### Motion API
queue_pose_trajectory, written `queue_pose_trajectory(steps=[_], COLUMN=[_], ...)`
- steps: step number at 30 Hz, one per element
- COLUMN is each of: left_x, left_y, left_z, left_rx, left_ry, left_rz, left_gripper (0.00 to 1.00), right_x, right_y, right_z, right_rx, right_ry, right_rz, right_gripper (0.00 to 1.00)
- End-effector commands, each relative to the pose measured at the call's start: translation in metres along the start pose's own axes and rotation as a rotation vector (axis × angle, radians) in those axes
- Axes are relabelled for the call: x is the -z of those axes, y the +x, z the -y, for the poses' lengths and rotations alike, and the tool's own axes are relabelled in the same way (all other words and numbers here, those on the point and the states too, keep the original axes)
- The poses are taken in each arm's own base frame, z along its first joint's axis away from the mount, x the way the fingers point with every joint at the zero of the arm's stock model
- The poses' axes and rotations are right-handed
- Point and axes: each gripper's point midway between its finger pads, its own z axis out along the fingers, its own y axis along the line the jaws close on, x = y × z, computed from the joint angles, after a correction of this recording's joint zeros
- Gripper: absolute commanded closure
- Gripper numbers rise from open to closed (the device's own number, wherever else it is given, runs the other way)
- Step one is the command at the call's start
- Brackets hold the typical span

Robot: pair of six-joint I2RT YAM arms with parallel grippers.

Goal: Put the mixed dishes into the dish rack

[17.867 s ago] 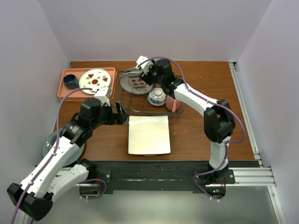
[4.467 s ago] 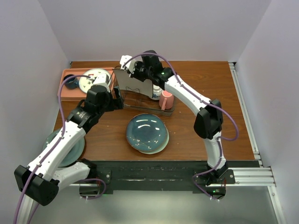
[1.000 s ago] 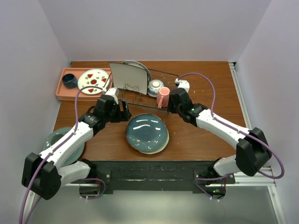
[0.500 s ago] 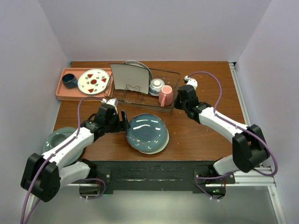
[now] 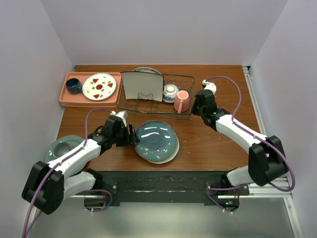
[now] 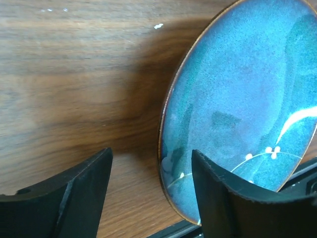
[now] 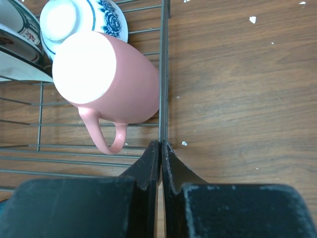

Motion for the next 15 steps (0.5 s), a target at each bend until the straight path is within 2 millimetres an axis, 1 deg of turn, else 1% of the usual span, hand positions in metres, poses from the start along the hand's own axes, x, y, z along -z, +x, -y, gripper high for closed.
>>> queue_pose_trajectory(steps=[1,2,3,4,5,6,7,9,10,11,12,13,14,15], left_x=[-0.005,-0.006,-0.007,-0.007,-0.008,-0.008,-0.008,-0.008,-0.008,-0.008,-0.008,-0.007,-0.006,-0.005], left_y=[-0.006,-0.008,-0.008,-0.007,-0.007,-0.007,-0.007,-0.006,-0.005,-0.005,-0.005,-0.005,-0.005,-0.006], left_z=[0.016,0.018,0.018,0.02,0.02,0.02,0.02,0.02,0.02,0.02,0.02,0.02,0.021,0.022], left_rx=[0.009,0.007,0.008,0.007,0.009,0.006,0.011,0.013,0.011,0.014,0.015,0.014,0.015,0.015], left_ry=[0.077,0.087,0.093,0.101,0.101,0.102,0.099,0.101,0.102,0.105,0.105,0.106,0.107,0.108], left_rz=[0.025,0.031,0.029,0.025,0.027,0.026,0.026,0.024,0.024,0.022,0.022,0.021,0.022,0.024], left_gripper=[0.35,0.41,0.45,0.48,0.51,0.53,0.54,0.57,0.59,0.64,0.66,0.72,0.76,0.79], right_x=[0.012,0.013,0.015,0.019,0.023,0.026,0.033,0.042,0.046,0.055,0.06,0.064,0.073,0.077], right_y=[-0.013,-0.012,-0.013,-0.018,-0.018,-0.018,-0.024,-0.025,-0.026,-0.03,-0.03,-0.031,-0.035,-0.035], right_z=[0.031,0.029,0.028,0.024,0.018,0.014,0.009,-0.001,-0.004,-0.007,-0.013,-0.015,-0.017,-0.019], right_rx=[0.004,0.005,0.003,-0.002,-0.005,-0.01,-0.02,-0.032,-0.038,-0.043,-0.047,-0.049,-0.054,-0.056], right_ry=[0.094,0.079,0.07,0.055,0.017,-0.004,-0.035,-0.096,-0.118,-0.142,-0.177,-0.191,-0.214,-0.227], right_rz=[0.055,0.045,0.043,0.051,0.04,0.039,0.051,0.04,0.038,0.051,0.041,0.041,0.051,0.05], right_gripper=[1.0,0.97,0.85,0.7,0.52,0.43,0.36,0.24,0.22,0.2,0.18,0.17,0.16,0.16])
